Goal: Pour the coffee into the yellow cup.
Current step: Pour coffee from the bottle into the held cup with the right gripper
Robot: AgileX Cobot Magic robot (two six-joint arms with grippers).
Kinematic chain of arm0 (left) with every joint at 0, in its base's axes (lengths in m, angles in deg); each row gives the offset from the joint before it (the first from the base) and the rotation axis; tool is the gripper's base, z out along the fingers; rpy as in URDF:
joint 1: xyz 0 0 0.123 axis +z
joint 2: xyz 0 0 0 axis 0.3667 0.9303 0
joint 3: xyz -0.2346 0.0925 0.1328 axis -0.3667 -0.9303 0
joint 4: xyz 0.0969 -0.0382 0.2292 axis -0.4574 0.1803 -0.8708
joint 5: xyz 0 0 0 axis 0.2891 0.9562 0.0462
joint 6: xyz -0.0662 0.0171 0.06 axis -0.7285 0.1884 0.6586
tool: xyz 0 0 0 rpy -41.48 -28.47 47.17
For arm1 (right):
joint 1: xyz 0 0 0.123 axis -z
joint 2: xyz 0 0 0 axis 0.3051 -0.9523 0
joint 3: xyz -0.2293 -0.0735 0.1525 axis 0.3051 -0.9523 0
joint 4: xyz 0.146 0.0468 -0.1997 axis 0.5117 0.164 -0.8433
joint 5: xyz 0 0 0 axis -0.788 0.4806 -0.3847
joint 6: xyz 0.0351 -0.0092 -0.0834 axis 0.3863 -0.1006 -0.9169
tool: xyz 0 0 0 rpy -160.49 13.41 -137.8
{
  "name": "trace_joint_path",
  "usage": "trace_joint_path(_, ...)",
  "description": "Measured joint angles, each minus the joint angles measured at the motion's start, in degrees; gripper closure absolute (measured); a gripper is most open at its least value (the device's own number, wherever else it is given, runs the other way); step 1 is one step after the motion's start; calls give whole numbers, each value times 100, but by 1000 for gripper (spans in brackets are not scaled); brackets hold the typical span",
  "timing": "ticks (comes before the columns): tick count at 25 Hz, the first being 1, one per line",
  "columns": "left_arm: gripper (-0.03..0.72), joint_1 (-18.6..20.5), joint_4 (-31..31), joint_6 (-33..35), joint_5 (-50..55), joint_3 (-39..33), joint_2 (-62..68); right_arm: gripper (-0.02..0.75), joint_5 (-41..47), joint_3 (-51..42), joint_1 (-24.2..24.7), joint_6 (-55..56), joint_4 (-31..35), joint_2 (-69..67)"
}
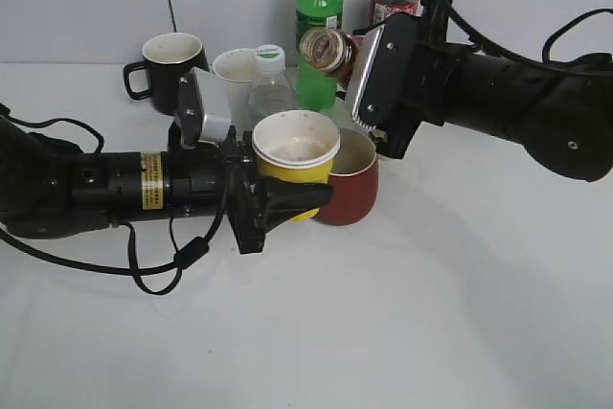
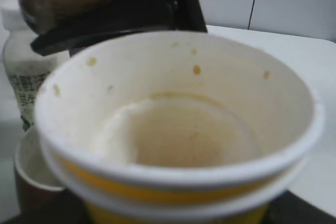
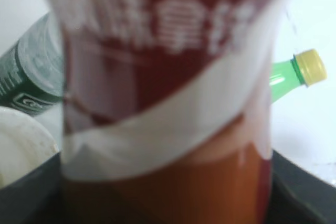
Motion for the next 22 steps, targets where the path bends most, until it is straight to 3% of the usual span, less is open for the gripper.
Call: trace_joint_path(22, 302, -162, -264, 0, 197, 165, -46, 234, 6, 0, 0, -1721, -13, 0)
